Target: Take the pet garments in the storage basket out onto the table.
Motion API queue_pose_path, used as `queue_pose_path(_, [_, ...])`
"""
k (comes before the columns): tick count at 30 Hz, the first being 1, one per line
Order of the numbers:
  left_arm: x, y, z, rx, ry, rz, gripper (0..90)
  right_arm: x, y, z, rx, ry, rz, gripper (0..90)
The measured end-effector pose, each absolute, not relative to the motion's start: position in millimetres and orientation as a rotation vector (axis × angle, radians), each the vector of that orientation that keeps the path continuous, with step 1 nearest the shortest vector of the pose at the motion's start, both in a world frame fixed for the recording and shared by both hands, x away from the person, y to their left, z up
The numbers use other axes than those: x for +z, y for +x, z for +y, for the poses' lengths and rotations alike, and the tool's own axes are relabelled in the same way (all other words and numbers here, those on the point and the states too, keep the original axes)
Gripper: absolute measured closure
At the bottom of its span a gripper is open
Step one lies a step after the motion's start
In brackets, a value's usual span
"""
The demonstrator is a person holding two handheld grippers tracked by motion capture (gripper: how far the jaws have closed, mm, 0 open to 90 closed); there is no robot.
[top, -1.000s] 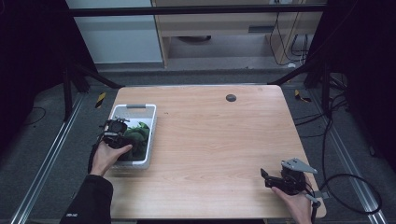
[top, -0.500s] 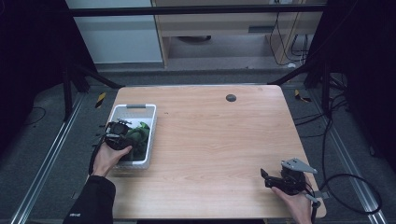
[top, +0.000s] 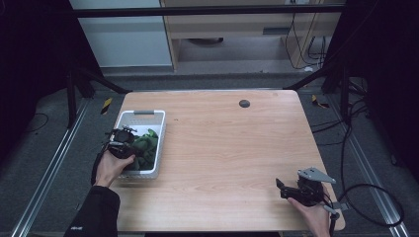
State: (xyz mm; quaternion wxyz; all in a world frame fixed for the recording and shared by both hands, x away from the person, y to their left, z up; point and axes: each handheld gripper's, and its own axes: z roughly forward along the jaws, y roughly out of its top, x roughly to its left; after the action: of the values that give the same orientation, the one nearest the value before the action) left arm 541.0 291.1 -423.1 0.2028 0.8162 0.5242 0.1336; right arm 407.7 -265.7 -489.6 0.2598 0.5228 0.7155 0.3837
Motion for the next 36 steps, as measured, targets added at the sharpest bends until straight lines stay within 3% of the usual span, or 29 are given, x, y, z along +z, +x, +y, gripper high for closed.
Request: queue_pose_path(36, [-331, 510, 296, 0.484, 2.246, 1.249, 81.5, -488, 407, -266, 1.04, 1.412, 1.93, 11.2])
